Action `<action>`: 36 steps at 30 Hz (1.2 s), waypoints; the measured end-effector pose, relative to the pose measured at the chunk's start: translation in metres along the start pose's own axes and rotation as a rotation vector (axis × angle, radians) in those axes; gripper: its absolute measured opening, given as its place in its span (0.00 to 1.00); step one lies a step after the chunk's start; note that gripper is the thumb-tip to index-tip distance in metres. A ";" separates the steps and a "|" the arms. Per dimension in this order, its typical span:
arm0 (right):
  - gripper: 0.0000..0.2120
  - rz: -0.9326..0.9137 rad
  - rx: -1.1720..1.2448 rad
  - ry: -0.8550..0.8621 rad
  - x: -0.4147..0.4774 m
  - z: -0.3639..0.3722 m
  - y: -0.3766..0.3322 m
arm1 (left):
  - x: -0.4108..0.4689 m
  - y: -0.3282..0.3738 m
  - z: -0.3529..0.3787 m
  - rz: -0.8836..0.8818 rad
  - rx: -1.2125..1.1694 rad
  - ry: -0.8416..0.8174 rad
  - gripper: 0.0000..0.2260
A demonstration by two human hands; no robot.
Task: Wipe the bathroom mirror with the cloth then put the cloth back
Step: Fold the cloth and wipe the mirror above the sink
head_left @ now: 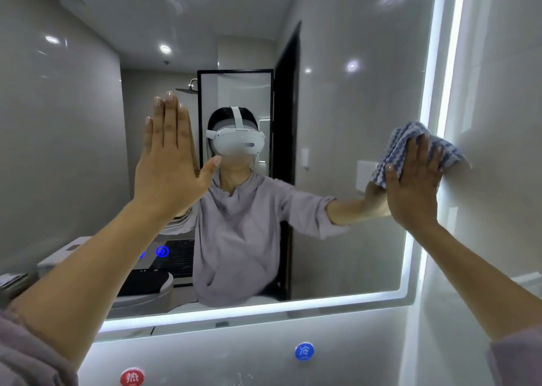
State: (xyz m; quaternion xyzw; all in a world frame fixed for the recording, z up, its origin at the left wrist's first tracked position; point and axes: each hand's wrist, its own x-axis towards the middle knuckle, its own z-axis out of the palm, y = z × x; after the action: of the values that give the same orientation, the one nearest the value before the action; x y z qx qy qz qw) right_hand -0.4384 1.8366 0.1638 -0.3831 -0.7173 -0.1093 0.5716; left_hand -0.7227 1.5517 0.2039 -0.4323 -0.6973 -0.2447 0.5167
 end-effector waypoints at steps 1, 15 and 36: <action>0.33 0.006 -0.001 0.015 0.008 -0.002 -0.003 | 0.000 0.000 0.000 0.000 -0.001 0.001 0.40; 0.32 0.130 -0.054 0.083 0.057 -0.015 -0.037 | 0.000 0.000 -0.001 0.004 -0.008 -0.010 0.40; 0.34 -0.157 -0.006 0.119 0.033 -0.005 -0.167 | 0.000 0.002 -0.003 -0.023 -0.017 -0.026 0.40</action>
State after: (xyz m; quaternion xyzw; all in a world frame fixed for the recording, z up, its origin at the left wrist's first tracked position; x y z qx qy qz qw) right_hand -0.5491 1.7339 0.2423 -0.3202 -0.7097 -0.1782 0.6018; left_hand -0.7196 1.5498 0.2048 -0.4319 -0.7068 -0.2510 0.5008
